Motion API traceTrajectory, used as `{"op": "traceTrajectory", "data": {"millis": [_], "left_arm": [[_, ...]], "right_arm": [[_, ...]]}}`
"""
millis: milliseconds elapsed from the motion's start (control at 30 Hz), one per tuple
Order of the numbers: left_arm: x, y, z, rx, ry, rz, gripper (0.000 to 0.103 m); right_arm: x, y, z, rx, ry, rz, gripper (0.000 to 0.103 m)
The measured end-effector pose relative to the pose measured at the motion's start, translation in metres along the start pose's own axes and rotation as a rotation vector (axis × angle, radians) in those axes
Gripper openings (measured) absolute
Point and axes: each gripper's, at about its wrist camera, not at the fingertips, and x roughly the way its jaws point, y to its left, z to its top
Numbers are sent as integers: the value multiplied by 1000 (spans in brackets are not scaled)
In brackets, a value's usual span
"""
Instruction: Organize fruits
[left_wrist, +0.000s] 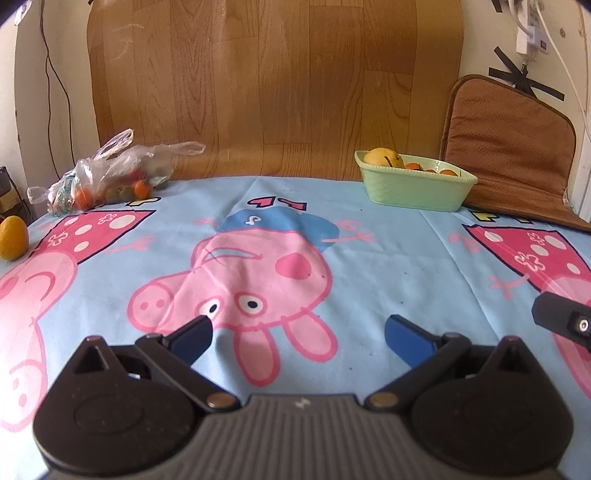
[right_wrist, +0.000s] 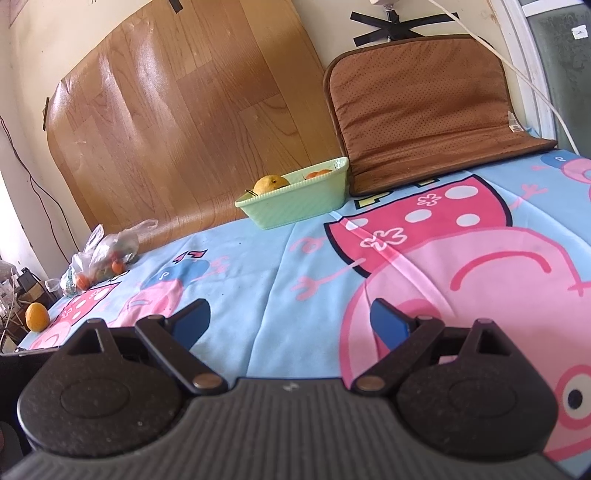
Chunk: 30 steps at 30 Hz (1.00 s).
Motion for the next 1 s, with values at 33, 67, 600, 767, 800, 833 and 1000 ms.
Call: {"op": "traceTrajectory", "data": {"millis": [33, 67, 600, 767, 800, 833, 1000], "left_arm": [[0, -2, 0, 11, 3, 7, 103], [1, -3, 0, 19, 5, 12, 103], [3, -11, -1, 71, 6, 73, 103], [3, -15, -2, 96, -1, 78, 103], [3, -14, -2, 97, 0, 77, 103], [3, -14, -1, 97, 2, 76, 103], [3, -14, -2, 100, 2, 72, 103]], "right_arm": [[0, 0, 0, 0, 0, 0, 95], [0, 0, 0, -1, -2, 0, 95], [-1, -1, 0, 4, -13, -1, 95], [-1, -2, 0, 7, -13, 3, 95], [-1, -2, 0, 7, -13, 3, 95], [-1, -2, 0, 7, -14, 3, 95], [-1, -2, 0, 6, -13, 2, 95]]}}
